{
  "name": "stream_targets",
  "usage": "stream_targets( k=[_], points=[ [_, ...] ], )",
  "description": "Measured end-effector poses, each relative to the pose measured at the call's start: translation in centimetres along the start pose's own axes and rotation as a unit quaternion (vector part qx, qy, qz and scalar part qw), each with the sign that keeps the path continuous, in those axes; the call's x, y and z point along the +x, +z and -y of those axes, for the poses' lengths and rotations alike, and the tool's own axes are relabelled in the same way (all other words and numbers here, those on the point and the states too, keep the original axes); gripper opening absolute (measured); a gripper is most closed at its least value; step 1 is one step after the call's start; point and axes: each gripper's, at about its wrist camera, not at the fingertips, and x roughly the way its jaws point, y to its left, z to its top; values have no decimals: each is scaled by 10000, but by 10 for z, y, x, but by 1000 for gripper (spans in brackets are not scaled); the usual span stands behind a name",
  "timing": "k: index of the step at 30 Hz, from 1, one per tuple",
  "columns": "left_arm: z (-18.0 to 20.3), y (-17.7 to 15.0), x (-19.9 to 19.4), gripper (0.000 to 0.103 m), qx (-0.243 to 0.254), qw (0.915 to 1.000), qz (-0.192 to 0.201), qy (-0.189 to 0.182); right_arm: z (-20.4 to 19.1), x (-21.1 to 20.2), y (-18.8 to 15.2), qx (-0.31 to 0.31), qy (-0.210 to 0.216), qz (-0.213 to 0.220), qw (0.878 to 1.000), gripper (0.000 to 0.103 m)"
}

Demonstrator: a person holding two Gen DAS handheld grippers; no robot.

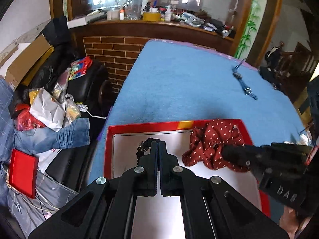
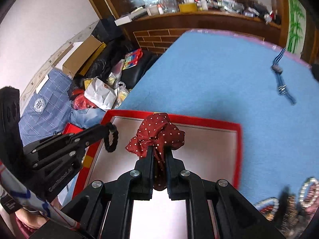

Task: Organize jewelry
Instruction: 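Carry the bracelet and red scrunchie into the white box with both grippers, then open both grippers to release the bracelet and scrunchie in the box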

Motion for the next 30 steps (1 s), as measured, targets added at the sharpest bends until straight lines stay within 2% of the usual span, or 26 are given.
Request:
stream_targets(
  k=[5, 12, 14, 15, 17, 23, 26, 30],
  points=[
    [2, -2, 25, 1, -92, 9998, -159, -22, 11, 25, 5, 109, -162, -172, 9997, 12],
    [1, -4, 37, 2, -222, 9995, -206, -57, 27, 39, 3, 264, -297, -349, 9986, 16],
    [-2, -3, 36, 8, -293, 9993, -210, -119, 31, 36, 3, 334, -251, -355, 9985, 27],
    [-3, -3, 34, 12, -337, 9991, -203, -176, 32, 32, 3, 359, -204, -336, 9986, 29],
    [-4, -3, 27, 27, -367, 9990, -121, -210, 33, 23, 3, 377, -162, -285, 9988, 30],
    [11, -6, -8, 28, -338, 9986, 175, -356, 35, -26, -13, 374, -73, 73, 9992, 31],
    [28, -13, -29, 28, -265, 9978, 336, -498, 39, -57, -33, 447, 24, 308, 9985, 37],
    [64, -30, -55, 30, -105, 9951, 512, -840, 53, -94, -68, 525, -42, 521, 9972, 37]
  ],
)
